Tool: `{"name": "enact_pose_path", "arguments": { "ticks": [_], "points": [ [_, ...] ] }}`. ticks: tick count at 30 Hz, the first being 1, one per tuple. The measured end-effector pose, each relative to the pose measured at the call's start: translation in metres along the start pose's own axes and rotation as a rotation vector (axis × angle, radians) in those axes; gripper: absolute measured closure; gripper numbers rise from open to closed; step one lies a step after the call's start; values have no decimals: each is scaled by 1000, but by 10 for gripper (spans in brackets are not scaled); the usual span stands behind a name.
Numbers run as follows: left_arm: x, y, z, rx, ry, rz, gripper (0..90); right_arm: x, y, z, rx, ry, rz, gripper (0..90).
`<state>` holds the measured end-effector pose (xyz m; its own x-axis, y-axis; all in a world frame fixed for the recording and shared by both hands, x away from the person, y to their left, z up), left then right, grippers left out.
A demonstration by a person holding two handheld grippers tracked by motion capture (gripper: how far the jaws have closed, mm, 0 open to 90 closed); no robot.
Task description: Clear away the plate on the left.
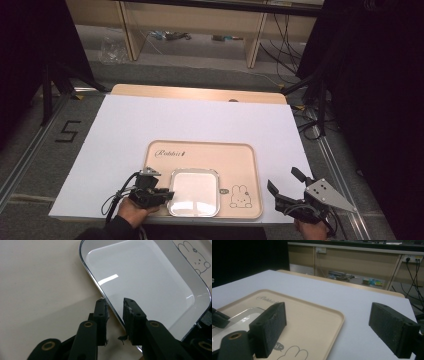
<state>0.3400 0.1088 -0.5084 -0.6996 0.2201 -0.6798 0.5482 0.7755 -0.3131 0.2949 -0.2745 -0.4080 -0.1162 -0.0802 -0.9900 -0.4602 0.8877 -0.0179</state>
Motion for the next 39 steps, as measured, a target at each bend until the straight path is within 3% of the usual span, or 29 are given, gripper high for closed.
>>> {"name": "enact_pose_path", "arguments": {
  "ticks": [1, 3, 5, 9, 14, 15, 19, 21, 23, 25, 28, 36, 38, 39],
  "points": [
    [0, 0, 0, 5, -3, 0, 721, 1, 2, 0, -3, 11, 30, 152],
    [0, 1, 1, 7, -3, -7, 680, 0, 0, 0, 1, 3, 5, 151],
    [-1, 3, 1, -1, -2, -30, 547, 0, -1, 0, 0, -3, 6, 151],
    [-9, 8, -5, -26, -61, -65, 381, 1, 0, 3, -10, -21, 32, 152],
    [-17, 11, -17, -55, -147, -7, 228, 1, -3, 0, 4, 8, 17, 152],
    [-18, 9, -17, -58, -182, -32, 204, 1, -3, 1, 3, 3, 16, 151],
    [-20, 13, -18, -77, -178, -15, 92, 2, -2, 1, -7, -2, 27, 152],
    [-21, 12, -20, -70, -212, -32, 78, 1, -3, 0, 1, 8, 15, 152],
    [-23, 14, -26, -74, -225, -7, 77, 1, -2, 2, -8, -8, 28, 152],
    [-26, 15, -31, -93, -285, -28, 78, 1, -1, 2, -7, -3, 21, 152],
    [-27, 19, -38, -107, -327, -38, 78, 1, 0, 3, -10, 7, 16, 151],
    [-29, 25, -52, -136, -389, -37, 78, 0, 1, 3, -14, -9, 11, 152],
    [-29, 26, -54, -149, -403, -40, 78, 0, -1, 3, -9, -17, -9, 152],
    [-29, 27, -56, -154, -404, -30, 78, 0, 1, 3, -15, -12, 12, 151]
  ]
}}
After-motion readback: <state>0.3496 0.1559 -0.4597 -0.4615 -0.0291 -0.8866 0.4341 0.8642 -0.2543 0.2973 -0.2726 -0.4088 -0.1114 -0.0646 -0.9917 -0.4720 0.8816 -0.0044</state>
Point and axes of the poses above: each handheld gripper's, and its own axes: z roughly forward along the jaws, x roughly out of its underside, y roughly to its left, the point moved 4 cm from there along z, roughly forward along the jaws, and after that the axes turned 8 degrees about -y, right-handed, at the moved point
